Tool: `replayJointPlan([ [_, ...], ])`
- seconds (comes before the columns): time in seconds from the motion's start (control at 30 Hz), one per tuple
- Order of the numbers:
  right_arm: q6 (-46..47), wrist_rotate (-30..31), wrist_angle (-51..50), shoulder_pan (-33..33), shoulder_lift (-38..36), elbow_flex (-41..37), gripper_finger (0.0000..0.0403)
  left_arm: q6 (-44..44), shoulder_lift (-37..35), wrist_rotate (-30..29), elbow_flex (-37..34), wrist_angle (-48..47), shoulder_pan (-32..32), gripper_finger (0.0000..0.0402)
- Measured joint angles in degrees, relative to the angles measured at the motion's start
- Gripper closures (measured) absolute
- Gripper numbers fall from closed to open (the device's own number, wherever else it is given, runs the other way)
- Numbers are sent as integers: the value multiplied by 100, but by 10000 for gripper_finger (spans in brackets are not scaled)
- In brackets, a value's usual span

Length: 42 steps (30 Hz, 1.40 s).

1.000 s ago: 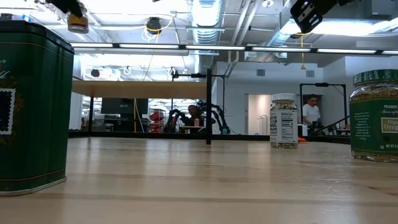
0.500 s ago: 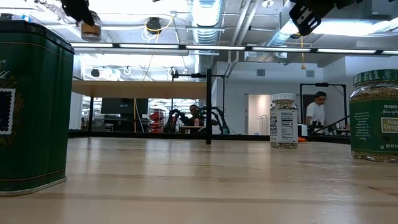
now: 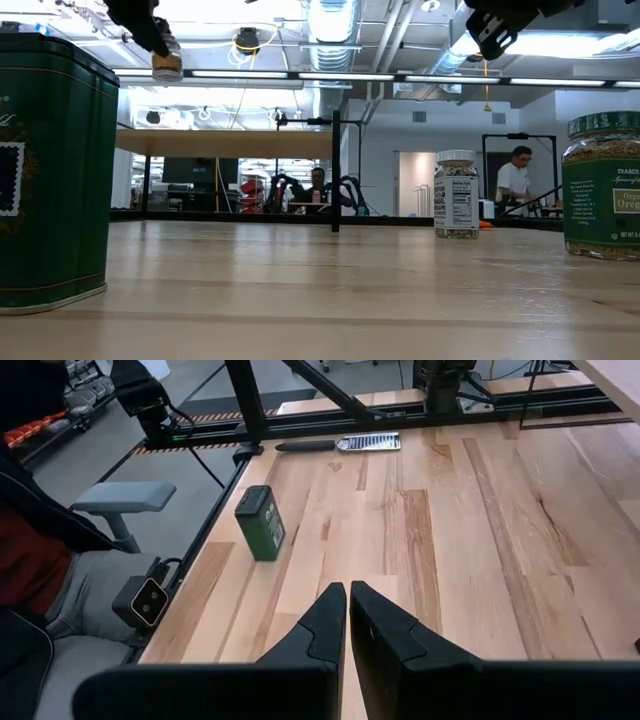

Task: Shelf spices
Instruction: Put the brown seasoning bottle on the shelf

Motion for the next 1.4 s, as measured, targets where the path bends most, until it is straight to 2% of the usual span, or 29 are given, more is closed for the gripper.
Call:
replayJointPlan([
  [0.23, 0, 0, -3, 0, 0, 0, 377, 1507, 511, 944, 0, 0, 800, 248],
  [0.5, 0, 0, -1, 0, -1, 0, 377, 2603, 1285, 990, 0, 5, 1213, 248],
  [0.87, 0, 0, -1, 0, -2, 0, 377, 3025, 1958, 1220, 0, 386, 1464, 248],
  [1.17, -1, 0, -4, 0, -2, 0, 377, 2673, 1998, 1292, 0, 624, 1473, 245],
  [1.3, -2, 0, -8, 0, -1, 0, 377, 2460, 1997, 1304, 0, 636, 1473, 184],
  [1.4, -2, 0, -6, 1, -2, 0, 377, 2363, 1993, 1305, 0, 645, 1471, 160],
])
